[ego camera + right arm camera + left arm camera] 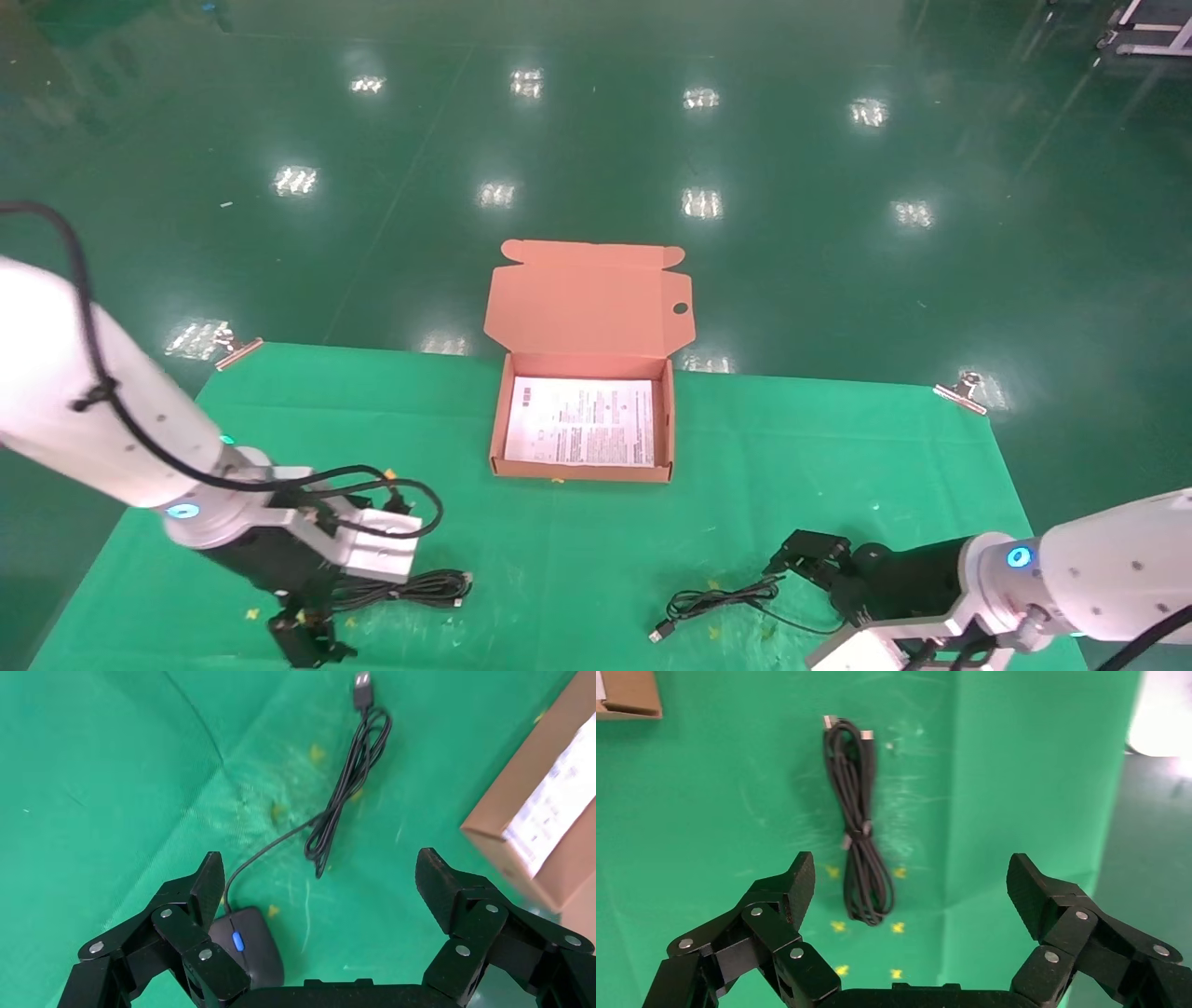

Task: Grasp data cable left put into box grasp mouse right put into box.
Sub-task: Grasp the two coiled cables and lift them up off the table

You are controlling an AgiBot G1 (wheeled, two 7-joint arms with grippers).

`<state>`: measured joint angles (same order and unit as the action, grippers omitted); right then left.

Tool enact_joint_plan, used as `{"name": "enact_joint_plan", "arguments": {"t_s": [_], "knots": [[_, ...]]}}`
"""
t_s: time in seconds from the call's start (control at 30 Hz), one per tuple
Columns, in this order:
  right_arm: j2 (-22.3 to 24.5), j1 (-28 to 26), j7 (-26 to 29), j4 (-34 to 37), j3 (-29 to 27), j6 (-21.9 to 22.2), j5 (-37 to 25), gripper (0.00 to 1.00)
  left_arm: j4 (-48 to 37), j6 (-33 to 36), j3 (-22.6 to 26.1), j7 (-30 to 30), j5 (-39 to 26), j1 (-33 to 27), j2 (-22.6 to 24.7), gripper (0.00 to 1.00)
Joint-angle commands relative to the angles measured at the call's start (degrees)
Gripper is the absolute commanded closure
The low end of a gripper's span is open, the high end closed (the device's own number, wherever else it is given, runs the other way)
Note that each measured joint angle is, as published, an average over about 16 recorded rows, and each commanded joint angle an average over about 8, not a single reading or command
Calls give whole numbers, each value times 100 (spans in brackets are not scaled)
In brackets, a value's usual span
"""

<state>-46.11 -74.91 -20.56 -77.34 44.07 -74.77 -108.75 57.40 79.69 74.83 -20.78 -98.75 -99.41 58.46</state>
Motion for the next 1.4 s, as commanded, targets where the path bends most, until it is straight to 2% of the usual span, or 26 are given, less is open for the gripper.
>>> {"name": "enact_joint_plan", "arguments": {"t_s": [0.03,0.33,0.53,0.8,1.13,1.17,1.2,1.4], "knots": [[-73,53,129,9,53,135,-233,0,-144,-148,22,-47,-98,57,103,0],[-450,247,792,176,243,480,-1059,0,-885,-660,148,-59,-497,217,562,0],[-805,283,1179,536,335,674,-1499,0,-1381,-1011,139,26,-552,374,742,0],[-1348,131,1486,1271,380,819,-1744,0,-2332,-1244,4,321,-308,512,973,0],[-1785,-25,1543,2088,404,1010,-1843,0,-3358,-1420,-262,858,156,634,1197,0],[-1813,-33,1553,2148,402,1031,-1848,5,-3447,-1435,-292,901,206,650,1212,5],[-1836,-40,1563,2197,400,1048,-1854,17,-3517,-1443,-315,935,245,662,1224,15],[-1928,-55,1555,2409,382,1159,-1850,92,-3880,-1554,-457,1100,445,721,1278,90]]}}
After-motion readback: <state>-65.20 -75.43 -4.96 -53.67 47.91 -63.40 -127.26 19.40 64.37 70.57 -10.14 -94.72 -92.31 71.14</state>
